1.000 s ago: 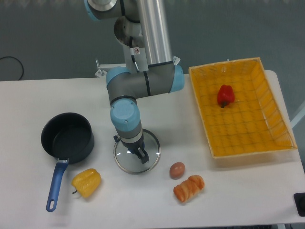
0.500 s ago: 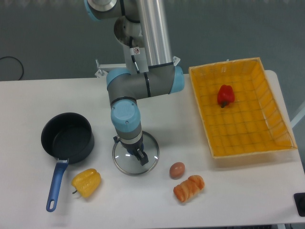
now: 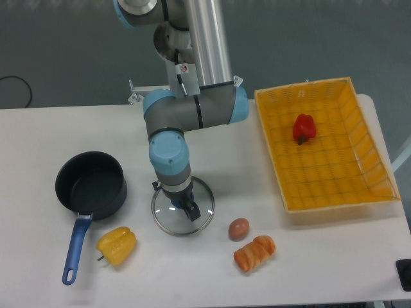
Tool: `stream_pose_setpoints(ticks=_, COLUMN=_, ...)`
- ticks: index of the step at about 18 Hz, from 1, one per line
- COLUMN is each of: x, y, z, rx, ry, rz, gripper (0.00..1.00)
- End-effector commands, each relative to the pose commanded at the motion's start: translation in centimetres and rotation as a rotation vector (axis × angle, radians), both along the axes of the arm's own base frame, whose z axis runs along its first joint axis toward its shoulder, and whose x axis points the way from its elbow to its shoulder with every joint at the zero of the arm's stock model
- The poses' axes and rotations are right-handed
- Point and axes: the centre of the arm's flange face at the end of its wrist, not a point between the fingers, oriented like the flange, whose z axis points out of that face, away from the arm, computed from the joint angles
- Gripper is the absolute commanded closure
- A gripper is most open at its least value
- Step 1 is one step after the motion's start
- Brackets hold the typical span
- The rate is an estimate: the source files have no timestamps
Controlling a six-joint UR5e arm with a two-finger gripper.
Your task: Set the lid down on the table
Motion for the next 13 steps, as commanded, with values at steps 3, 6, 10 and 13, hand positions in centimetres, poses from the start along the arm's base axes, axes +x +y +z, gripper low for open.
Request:
stream_pose_setpoints(ticks=3, x=-0.1, y=-0.5, z=2.2, rx=0.025, ry=0.023, rz=0.003, gripper=0.00)
stream_pose_setpoints(ticks=6, x=-1.2, y=-1.2, z=3.6, rx=0.039, ry=0.044, rz=0.028, gripper=0.00)
stream_pose_setpoints(ticks=10, x=-5.0, y=-3.2, z=6.7, rx=0.074, ry=0.078, rz=0.094, gripper=0.00)
stream_pose_setpoints(ticks=13, x=-7.1, y=-5.1, z=7.4, rx=0.071, ry=0.074, rz=0.140, gripper=0.00)
